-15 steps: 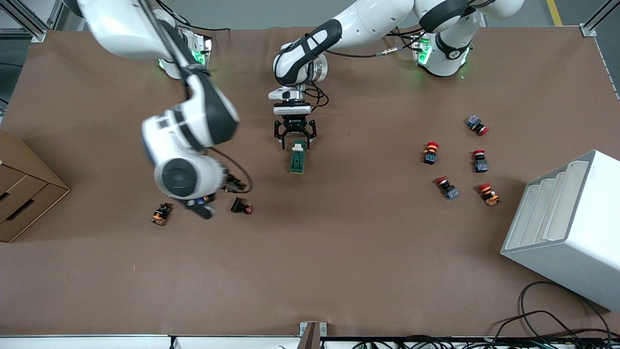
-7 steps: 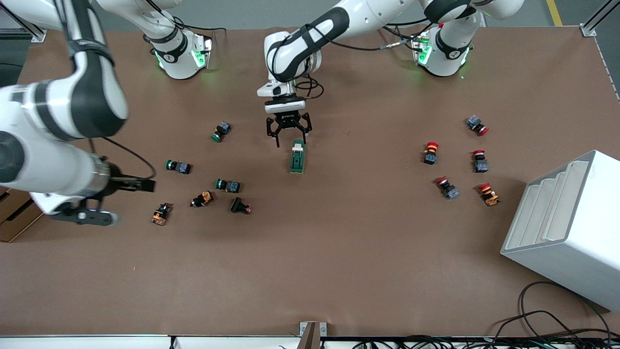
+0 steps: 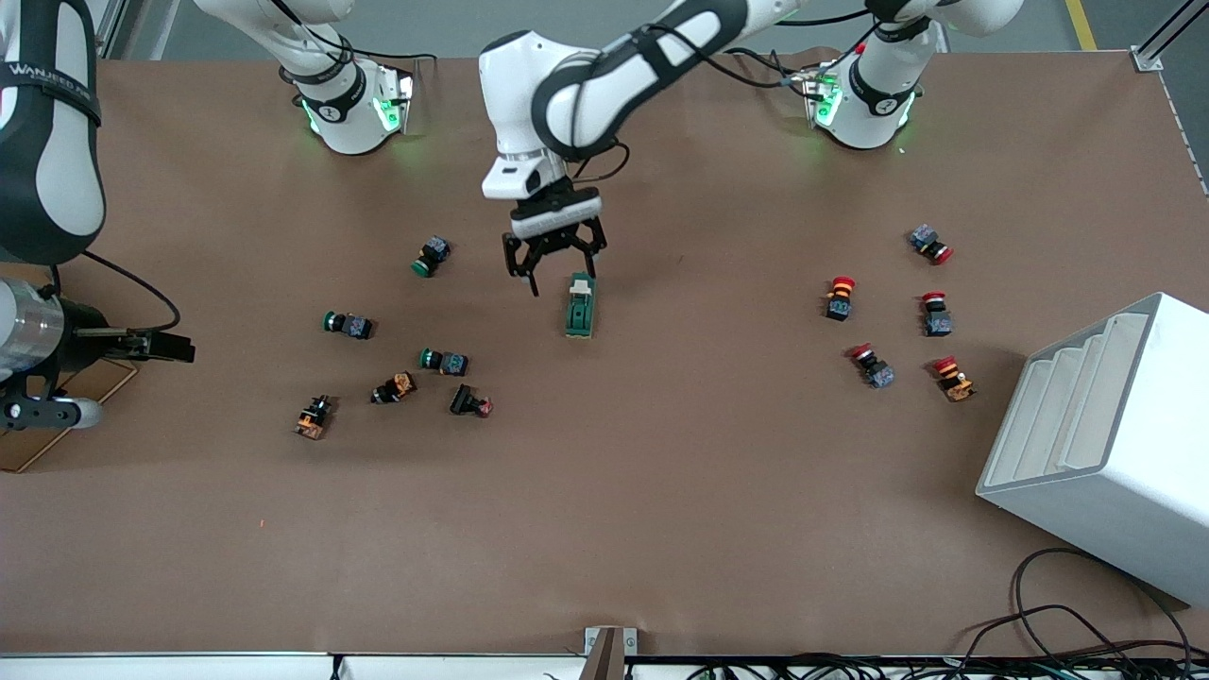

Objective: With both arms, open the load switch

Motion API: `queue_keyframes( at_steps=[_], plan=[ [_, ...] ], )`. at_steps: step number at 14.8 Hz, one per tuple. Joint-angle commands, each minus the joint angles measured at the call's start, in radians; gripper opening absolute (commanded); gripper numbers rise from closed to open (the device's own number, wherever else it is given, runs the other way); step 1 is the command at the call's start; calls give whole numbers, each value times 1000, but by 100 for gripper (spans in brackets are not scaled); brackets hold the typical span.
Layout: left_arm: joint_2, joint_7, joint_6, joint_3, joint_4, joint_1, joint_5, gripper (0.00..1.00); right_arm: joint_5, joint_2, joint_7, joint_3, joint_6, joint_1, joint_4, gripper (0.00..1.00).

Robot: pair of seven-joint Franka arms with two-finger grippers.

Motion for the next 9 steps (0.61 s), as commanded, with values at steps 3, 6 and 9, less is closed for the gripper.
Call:
queue_keyframes(
  at_steps=[3, 6, 9],
  plan=[
    [-104, 243, -23, -4, 28, 156, -213, 100, -11, -22, 10, 25, -97, -22, 10, 100],
    [-161, 410, -70, -9, 39, 271, -309, 100, -7, -22, 1, 29, -103, -19, 50, 100],
    [-219, 574, -98, -11, 41, 371, -434, 100, 1, -25, 4, 34, -105, -2, 53, 100]
  ],
)
